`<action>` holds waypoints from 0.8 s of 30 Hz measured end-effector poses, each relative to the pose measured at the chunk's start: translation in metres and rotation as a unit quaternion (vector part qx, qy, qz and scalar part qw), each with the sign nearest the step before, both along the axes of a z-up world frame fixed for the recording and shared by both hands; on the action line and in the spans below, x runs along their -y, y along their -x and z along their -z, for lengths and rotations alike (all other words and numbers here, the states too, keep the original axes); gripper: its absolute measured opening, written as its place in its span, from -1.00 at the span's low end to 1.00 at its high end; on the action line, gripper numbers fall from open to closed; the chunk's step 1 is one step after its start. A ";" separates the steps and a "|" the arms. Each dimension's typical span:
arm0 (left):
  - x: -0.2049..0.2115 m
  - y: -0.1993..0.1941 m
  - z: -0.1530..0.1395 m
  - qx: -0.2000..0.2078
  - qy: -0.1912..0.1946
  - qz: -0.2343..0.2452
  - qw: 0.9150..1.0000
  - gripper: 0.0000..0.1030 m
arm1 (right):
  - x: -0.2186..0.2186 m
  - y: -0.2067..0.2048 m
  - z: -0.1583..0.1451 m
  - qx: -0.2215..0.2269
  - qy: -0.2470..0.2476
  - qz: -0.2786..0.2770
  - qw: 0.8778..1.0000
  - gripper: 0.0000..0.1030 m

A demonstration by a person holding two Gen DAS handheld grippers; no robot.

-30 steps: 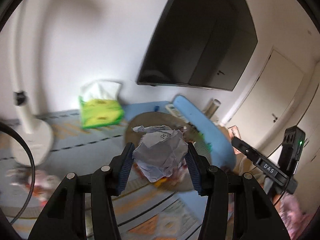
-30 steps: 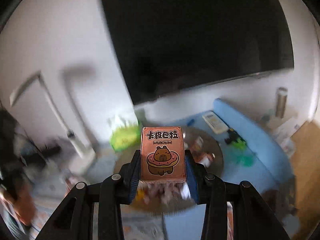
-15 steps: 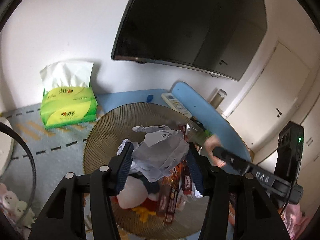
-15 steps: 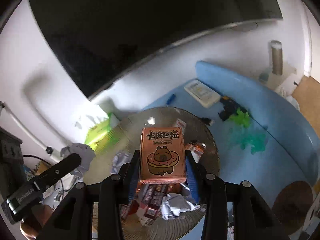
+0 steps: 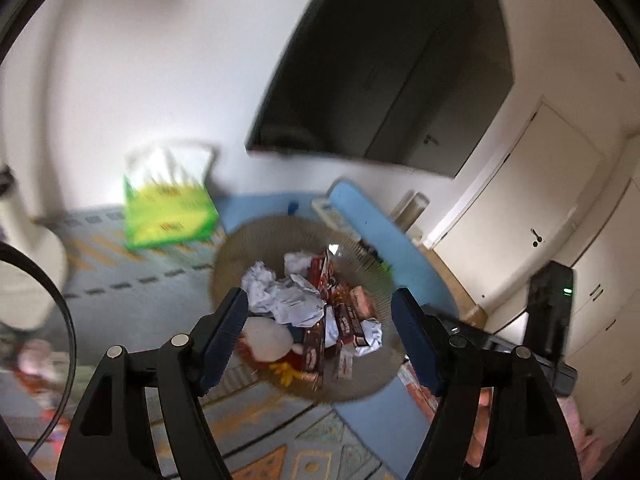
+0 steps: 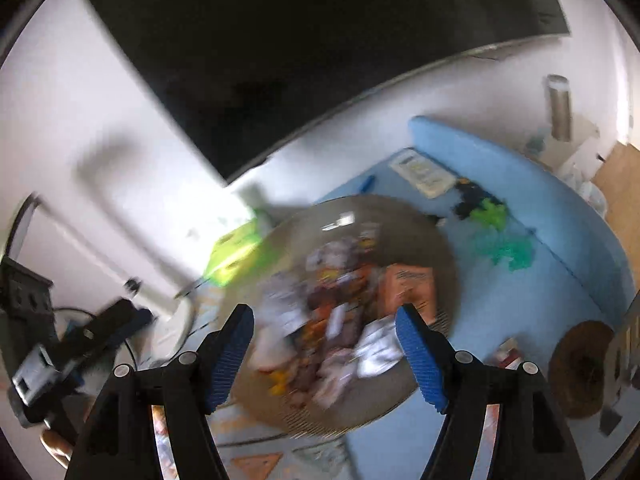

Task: Organize objects
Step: 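Move both tools back over the rug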

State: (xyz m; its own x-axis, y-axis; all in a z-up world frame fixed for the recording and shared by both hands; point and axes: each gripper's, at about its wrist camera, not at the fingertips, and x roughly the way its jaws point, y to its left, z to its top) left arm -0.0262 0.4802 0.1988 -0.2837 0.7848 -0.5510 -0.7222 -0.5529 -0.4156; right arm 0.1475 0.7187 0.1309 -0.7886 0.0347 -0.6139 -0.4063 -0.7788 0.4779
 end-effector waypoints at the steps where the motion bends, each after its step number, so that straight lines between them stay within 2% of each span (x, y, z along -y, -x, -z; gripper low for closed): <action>1: 0.011 -0.001 -0.008 -0.011 -0.002 -0.007 1.000 0.41 | 0.010 -0.001 -0.004 -0.002 0.009 -0.013 1.000 0.40; 3: 0.051 -0.006 -0.027 -0.028 -0.014 -0.034 0.999 0.41 | 0.030 -0.001 -0.011 -0.020 0.042 -0.049 0.998 0.40; 5: 0.095 -0.011 -0.039 -0.035 -0.033 -0.061 0.997 0.41 | 0.051 0.001 -0.020 -0.032 0.049 -0.071 0.996 0.41; 7: 0.148 -0.013 -0.047 -0.046 -0.057 -0.106 0.992 0.53 | 0.078 0.008 -0.030 -0.037 0.036 -0.092 0.994 0.43; 8: 0.162 -0.013 -0.045 -0.049 -0.063 -0.122 0.989 0.78 | 0.093 0.014 -0.034 -0.037 0.021 -0.102 0.994 0.46; 9: 0.192 -0.015 -0.041 -0.053 -0.073 -0.157 0.983 1.00 | 0.113 0.022 -0.037 -0.032 0.002 -0.118 0.993 0.52; 12: 0.244 -0.015 -0.016 -0.043 -0.067 -0.218 0.973 0.99 | 0.154 0.042 -0.029 -0.024 -0.011 -0.166 0.986 0.63; 15: 0.283 -0.002 0.033 0.005 -0.039 -0.252 0.967 0.99 | 0.198 0.065 -0.002 0.003 -0.024 -0.214 0.976 0.64; 17: 0.288 0.007 0.066 0.039 -0.021 -0.252 0.967 0.99 | 0.221 0.080 0.020 0.023 -0.044 -0.234 0.971 0.64; 18: 0.289 0.014 0.088 0.065 -0.010 -0.243 0.968 0.99 | 0.234 0.089 0.033 0.035 -0.063 -0.243 0.967 0.63; 20: 0.281 0.022 0.115 0.089 0.001 -0.219 0.972 0.98 | 0.250 0.103 0.058 0.054 -0.085 -0.259 0.961 0.63; 23: 0.256 0.031 0.146 0.089 0.045 -0.167 0.981 0.98 | 0.264 0.119 0.095 0.082 -0.135 -0.268 0.950 0.62; 24: 0.246 0.034 0.152 0.079 0.063 -0.154 0.983 0.98 | 0.266 0.123 0.106 0.087 -0.148 -0.271 0.947 0.53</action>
